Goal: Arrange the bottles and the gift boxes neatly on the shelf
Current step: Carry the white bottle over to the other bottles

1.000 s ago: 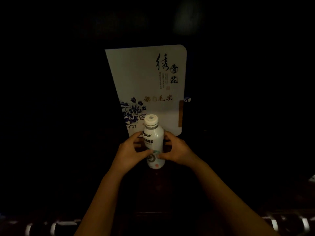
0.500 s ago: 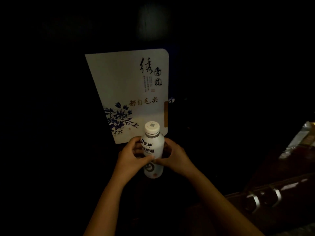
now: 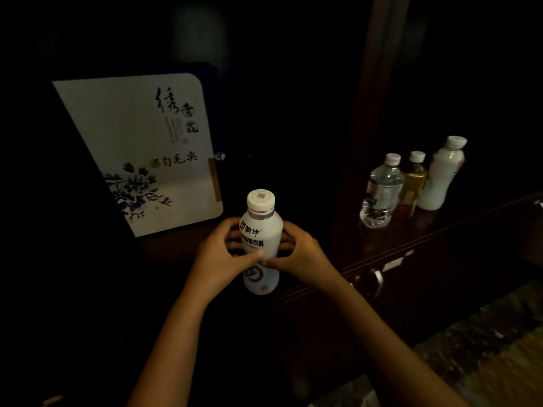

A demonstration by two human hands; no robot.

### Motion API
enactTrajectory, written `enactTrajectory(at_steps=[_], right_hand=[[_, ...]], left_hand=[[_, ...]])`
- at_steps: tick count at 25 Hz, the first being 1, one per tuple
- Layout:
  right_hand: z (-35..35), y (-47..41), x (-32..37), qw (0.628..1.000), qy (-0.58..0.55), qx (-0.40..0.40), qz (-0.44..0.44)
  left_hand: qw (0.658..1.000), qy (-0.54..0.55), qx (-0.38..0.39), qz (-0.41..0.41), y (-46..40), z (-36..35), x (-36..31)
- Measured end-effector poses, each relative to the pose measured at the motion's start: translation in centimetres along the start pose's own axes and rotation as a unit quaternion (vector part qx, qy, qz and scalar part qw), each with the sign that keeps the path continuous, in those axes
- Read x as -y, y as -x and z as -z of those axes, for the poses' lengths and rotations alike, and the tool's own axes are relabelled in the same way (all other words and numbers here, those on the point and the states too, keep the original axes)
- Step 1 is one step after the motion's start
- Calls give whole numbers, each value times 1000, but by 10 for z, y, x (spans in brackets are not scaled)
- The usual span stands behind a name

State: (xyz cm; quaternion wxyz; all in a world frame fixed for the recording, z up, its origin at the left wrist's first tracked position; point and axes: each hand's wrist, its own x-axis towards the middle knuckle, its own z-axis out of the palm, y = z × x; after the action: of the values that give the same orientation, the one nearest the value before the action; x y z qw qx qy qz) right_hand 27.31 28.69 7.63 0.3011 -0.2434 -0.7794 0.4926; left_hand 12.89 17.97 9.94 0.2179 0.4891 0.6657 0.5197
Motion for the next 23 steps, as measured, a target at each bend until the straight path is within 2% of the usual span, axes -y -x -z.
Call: enactTrajectory(at_steps=[3,11,17,23], right_hand=[[47,36,-8,1000,-7,-5,2],[236,141,-46,1000,9,5,11],[347,178,-76,999,14,-28,-13],[430,171,-112,998,24,-57,-23]], left_hand=[[1000,-18,-2,-20,19,-49,-29],[999,1,-15,-34,56,-247,-108],[999,-1,21,-41,36,-360,-148],[997,-10,52,-49,-18,-440,-166]])
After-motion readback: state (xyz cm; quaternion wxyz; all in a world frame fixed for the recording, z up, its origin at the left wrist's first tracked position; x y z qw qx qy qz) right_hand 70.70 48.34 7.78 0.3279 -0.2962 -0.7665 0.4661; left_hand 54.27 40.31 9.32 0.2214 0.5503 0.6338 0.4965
